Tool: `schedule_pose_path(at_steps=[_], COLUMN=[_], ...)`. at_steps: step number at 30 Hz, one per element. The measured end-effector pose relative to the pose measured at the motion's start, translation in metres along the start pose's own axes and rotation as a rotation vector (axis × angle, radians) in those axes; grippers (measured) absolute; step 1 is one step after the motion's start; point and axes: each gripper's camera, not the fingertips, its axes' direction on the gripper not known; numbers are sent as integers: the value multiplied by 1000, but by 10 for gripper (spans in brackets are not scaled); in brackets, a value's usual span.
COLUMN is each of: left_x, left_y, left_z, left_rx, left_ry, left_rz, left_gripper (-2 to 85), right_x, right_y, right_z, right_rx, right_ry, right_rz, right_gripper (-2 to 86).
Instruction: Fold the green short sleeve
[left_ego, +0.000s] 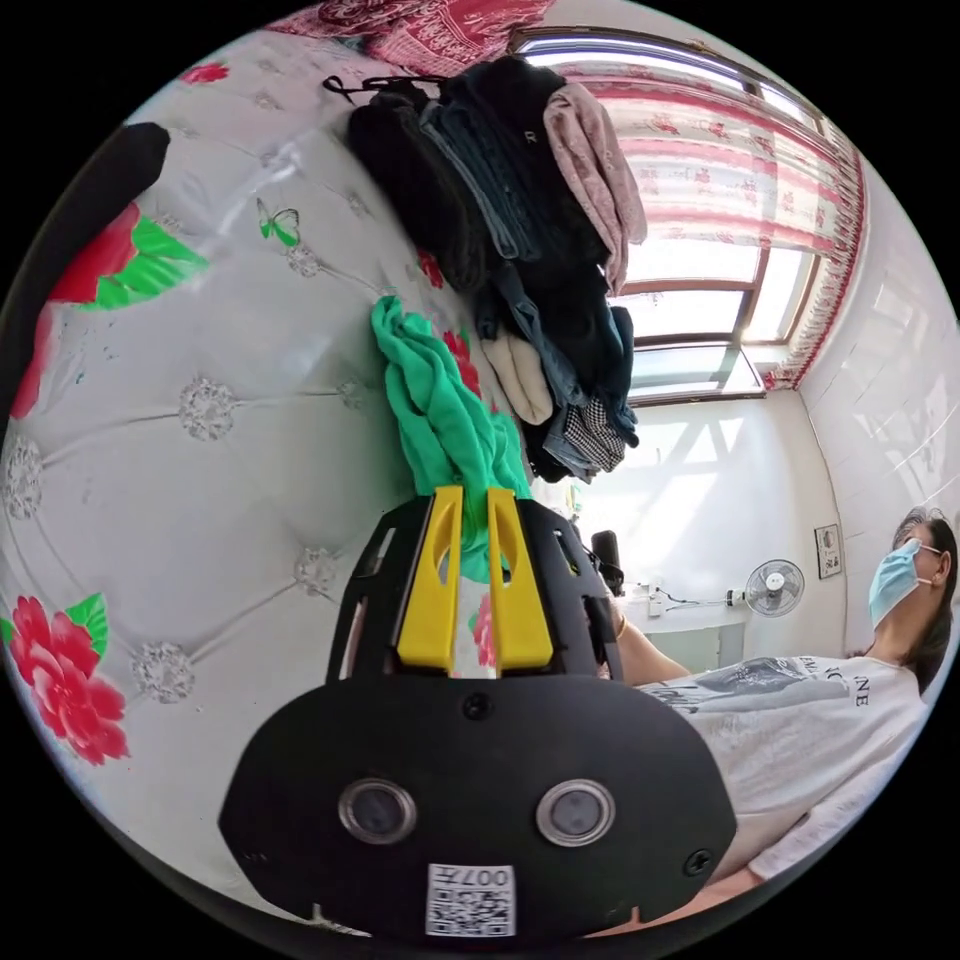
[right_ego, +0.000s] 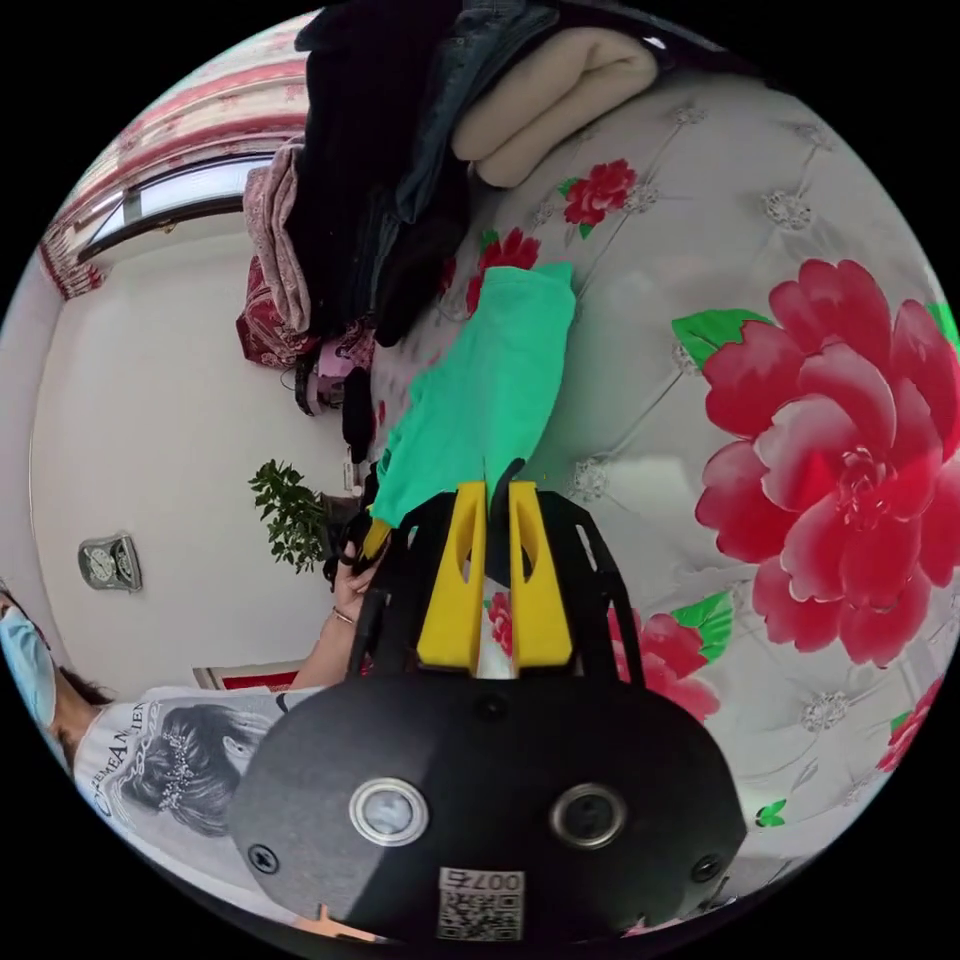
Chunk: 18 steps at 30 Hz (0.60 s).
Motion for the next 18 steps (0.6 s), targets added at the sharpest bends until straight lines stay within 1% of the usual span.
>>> schedule_pose_path(at_steps=[3, 6, 9, 11, 12, 13, 14, 15, 17, 18], left_x=[29, 61, 100, 138, 149, 175, 206, 223, 295, 314], left_y=[17, 30, 31, 24, 23, 21, 20, 20, 22, 23], left_z=[10, 37, 86, 143, 160, 194, 230, 249, 326, 345], left_rx=[-15, -43, -107, -178, -197, -239, -286, -311, -405, -424], left_ry=[33, 72, 117, 184, 205, 247, 287, 306, 371, 381], left_rz=[22, 60, 126, 179, 191, 226, 280, 308, 420, 443], left_gripper=[37, 35, 31, 29, 28, 28, 28, 28, 31, 32], right_x=[-3, 1, 6, 9, 9, 8, 5, 2, -10, -14], right_y=[31, 65, 96, 120, 127, 142, 159, 168, 208, 217], right_z=[-26, -61, -110, -163, -178, -211, -245, -263, -333, -349], right_rx=[35, 105, 217, 355, 394, 484, 581, 629, 821, 867], right_ry=[-49, -104, -137, -152, -155, -150, -135, -124, -62, -43], right_rz=[-23, -26, -50, -70, -74, -92, -121, -137, -193, -205], right_gripper=[19, 11, 8, 6, 6, 6, 6, 6, 7, 8])
